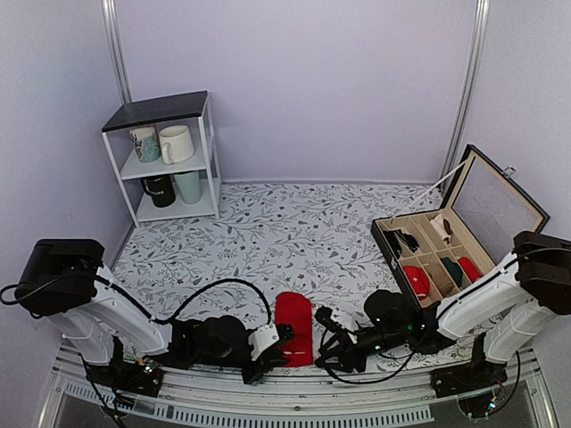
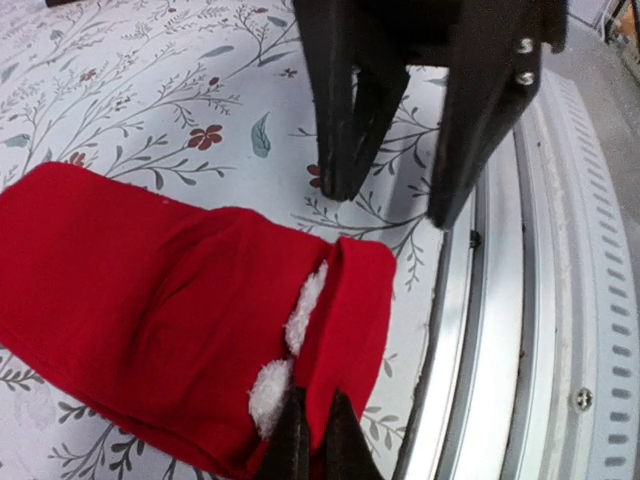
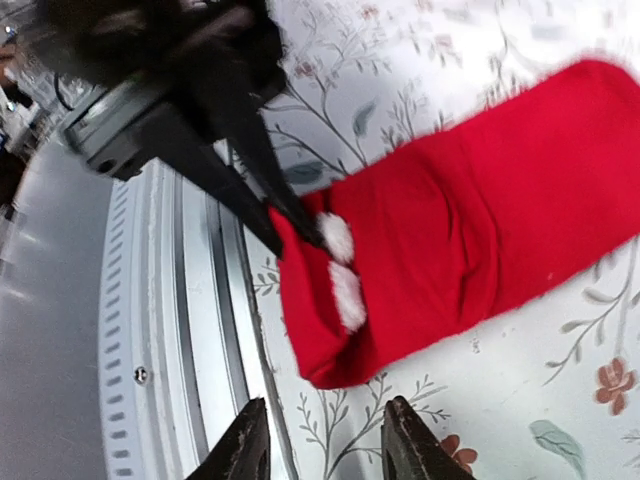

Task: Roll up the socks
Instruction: Roll a pair of socks at the center of the board.

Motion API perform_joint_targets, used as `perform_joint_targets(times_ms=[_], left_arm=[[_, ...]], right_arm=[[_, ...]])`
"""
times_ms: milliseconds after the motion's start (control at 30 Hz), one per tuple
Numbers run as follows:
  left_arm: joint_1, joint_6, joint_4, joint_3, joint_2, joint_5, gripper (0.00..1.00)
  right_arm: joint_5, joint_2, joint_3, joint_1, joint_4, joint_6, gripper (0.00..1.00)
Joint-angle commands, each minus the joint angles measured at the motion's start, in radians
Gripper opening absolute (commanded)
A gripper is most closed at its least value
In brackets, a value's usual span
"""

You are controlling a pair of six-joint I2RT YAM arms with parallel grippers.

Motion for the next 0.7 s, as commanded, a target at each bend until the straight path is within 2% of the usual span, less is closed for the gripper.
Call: perform_joint_targets(times_ms=[0, 133, 233, 667], left_arm=[[0.030, -0.058, -0.152, -0.017, 0.073, 0.088, 0.00], [0.041, -0.058, -0.150, -0.016, 0.090, 0.112, 0.00], [0.049, -0.060, -0.146, -0.020, 0.096, 0.126, 0.00], [0.056, -0.069, -0.122, -0.035, 0.109, 0.154, 0.00]], right_arm=[[0.226, -0.093, -0.048, 0.090, 0.134, -0.227, 0.40], [0.359, -0.068, -0.034, 0.178, 0.147, -0.386, 0.40], [0.410, -0.013, -0.004, 0.218, 0.135, -0.446, 0.40], [0.501, 0.135, 0.061, 0.232, 0.104, -0.495, 0.39]])
